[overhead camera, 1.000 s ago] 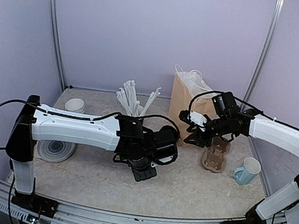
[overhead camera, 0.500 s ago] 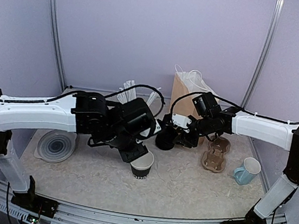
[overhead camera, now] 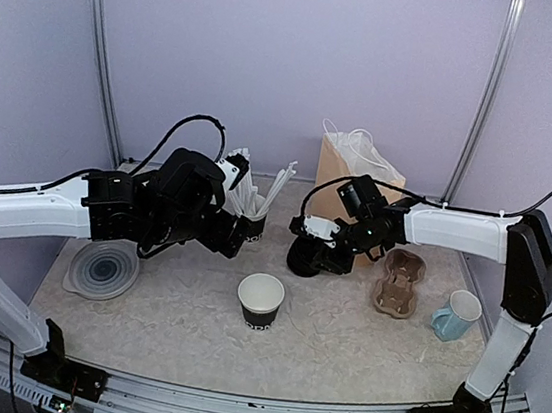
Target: Pack the takeout coffee
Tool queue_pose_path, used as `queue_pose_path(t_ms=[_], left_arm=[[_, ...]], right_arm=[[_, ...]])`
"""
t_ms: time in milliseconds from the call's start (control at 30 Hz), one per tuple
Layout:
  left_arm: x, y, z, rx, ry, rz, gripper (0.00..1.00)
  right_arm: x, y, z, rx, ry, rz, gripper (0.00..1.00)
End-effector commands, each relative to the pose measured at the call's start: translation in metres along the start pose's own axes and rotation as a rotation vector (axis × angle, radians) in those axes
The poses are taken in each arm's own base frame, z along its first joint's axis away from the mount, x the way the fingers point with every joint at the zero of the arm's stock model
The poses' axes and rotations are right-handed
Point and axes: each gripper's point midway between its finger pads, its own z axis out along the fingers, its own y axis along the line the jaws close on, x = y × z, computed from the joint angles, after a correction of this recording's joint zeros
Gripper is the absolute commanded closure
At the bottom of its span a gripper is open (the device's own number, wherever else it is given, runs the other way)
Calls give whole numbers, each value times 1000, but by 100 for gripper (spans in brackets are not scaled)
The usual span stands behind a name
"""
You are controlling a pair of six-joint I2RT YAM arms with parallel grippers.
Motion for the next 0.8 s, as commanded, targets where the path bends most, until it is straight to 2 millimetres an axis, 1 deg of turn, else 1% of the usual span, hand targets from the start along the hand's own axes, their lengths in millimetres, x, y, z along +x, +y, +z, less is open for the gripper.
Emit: queue_pose_path(t_ms=[0, 33, 167, 300, 533, 767], left_arm=[[-26, 24, -7, -25, -137, -184, 2], [-30, 27, -10, -27, -158, -192, 4], [-31, 35, -13, -28, -176, -200, 10], [-30, 37, -12, -21, -166, -193, 17], [-25, 34, -6, -19, -145, -185, 18], [-21, 32, -2, -22, -129, -175, 18]], right_arm=[[-10, -1, 10, -3, -19, 6, 52], [-9, -1, 13, -4, -19, 6, 52], [-6, 3, 22, -27, -15, 13, 57], [-5, 3, 27, -30, -13, 14, 62], [-5, 0, 33, -25, -5, 13, 70], [-8, 1, 32, -37, -10, 16, 85]])
